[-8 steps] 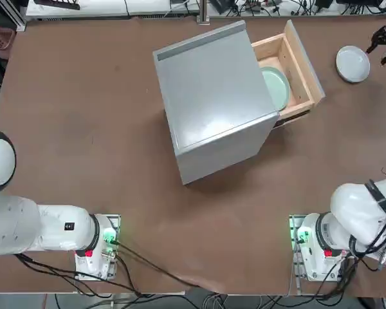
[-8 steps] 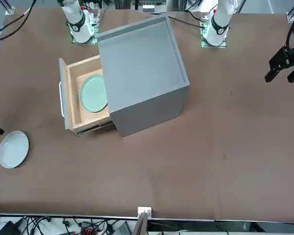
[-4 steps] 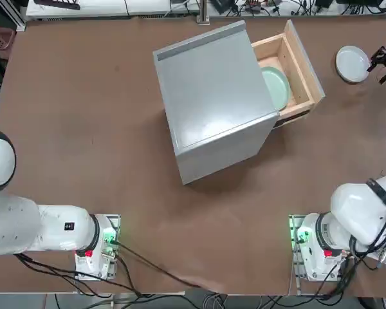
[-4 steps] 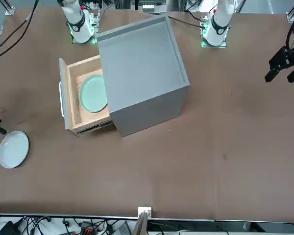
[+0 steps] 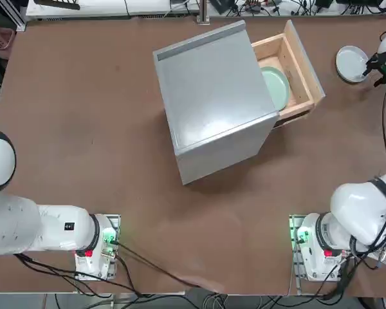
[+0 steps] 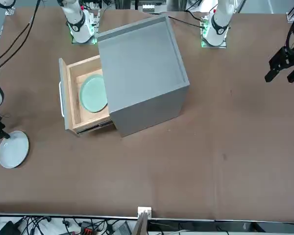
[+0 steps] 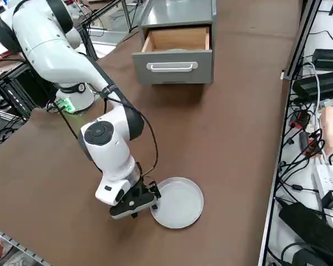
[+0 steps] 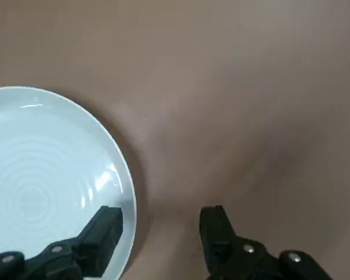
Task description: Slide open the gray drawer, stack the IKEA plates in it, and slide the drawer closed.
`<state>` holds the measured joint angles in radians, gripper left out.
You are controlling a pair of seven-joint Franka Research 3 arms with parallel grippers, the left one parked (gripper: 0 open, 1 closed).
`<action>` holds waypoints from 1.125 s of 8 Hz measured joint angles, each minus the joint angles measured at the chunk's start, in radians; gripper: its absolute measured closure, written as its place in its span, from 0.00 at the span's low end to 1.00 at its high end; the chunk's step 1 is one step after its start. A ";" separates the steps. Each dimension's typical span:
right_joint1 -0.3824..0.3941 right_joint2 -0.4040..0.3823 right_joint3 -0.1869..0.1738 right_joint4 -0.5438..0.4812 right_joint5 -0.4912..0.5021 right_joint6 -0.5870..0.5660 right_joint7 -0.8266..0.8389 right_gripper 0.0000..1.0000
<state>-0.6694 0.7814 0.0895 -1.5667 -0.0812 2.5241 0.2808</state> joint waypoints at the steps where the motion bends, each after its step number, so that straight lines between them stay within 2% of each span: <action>1: 0.000 0.007 0.000 0.000 0.000 0.014 0.001 0.20; 3: 0.000 0.018 0.000 0.000 0.000 0.024 0.002 0.24; 5: 0.000 0.020 0.000 0.001 0.000 0.027 0.002 0.36; 7: 0.000 0.018 0.000 0.009 0.000 0.028 0.002 0.82; 8: 0.001 0.017 0.004 0.010 0.000 0.030 0.002 1.00; 9: 0.000 0.018 0.005 0.010 0.000 0.030 -0.004 1.00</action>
<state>-0.6697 0.7990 0.0940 -1.5562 -0.0807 2.5542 0.2768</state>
